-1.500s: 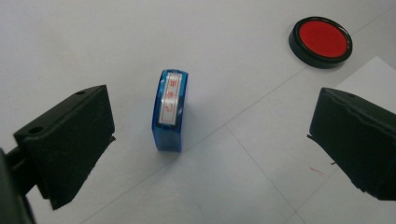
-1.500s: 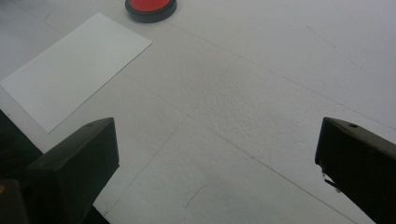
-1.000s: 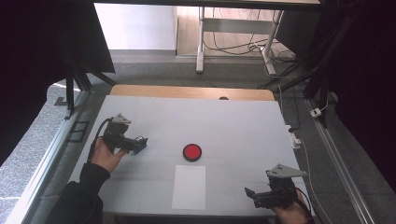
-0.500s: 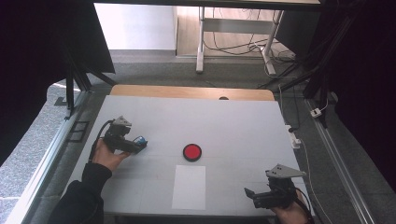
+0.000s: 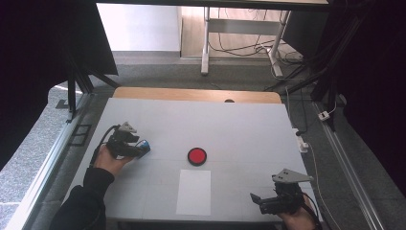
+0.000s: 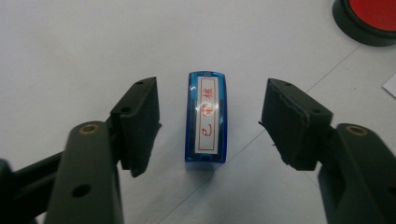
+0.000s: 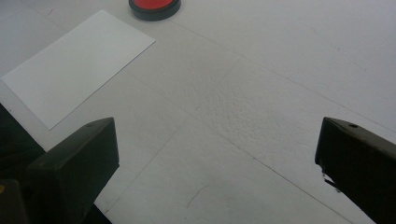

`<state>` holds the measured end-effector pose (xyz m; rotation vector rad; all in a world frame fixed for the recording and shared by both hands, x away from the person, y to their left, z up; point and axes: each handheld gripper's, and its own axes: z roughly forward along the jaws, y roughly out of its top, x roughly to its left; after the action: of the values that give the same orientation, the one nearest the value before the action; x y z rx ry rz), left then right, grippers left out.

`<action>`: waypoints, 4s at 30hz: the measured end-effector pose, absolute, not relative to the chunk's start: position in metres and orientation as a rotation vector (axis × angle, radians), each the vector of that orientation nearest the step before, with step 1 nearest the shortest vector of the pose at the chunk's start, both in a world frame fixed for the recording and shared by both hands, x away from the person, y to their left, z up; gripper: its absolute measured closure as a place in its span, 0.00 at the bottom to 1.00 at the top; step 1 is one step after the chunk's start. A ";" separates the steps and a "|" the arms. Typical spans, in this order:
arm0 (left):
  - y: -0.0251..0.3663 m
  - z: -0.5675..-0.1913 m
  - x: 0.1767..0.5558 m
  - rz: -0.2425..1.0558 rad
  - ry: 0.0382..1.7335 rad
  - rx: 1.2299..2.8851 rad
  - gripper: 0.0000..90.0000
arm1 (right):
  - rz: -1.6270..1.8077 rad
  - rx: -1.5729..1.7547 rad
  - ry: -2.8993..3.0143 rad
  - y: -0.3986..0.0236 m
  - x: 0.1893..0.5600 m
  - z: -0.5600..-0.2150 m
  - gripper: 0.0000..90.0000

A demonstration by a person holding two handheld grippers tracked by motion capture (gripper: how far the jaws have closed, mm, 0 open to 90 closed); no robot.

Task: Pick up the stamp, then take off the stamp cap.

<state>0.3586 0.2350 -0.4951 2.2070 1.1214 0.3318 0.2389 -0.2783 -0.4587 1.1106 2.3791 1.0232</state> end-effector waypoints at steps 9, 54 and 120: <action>0.237 -0.495 0.359 0.319 1.121 2.217 0.69 | 1.017 1.107 2.384 -0.278 0.239 -0.459 0.00; 0.243 -0.455 0.332 0.247 1.055 2.026 0.79 | 1.020 1.088 2.395 -0.277 0.239 -0.459 0.00; 0.168 -0.423 0.275 0.120 0.664 1.935 0.79 | 1.057 1.093 2.372 -0.279 0.238 -0.457 0.00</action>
<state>0.2750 0.1682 -0.4232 1.9346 0.6643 0.1199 0.2381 -0.2794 -0.4571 1.0933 2.3724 1.0566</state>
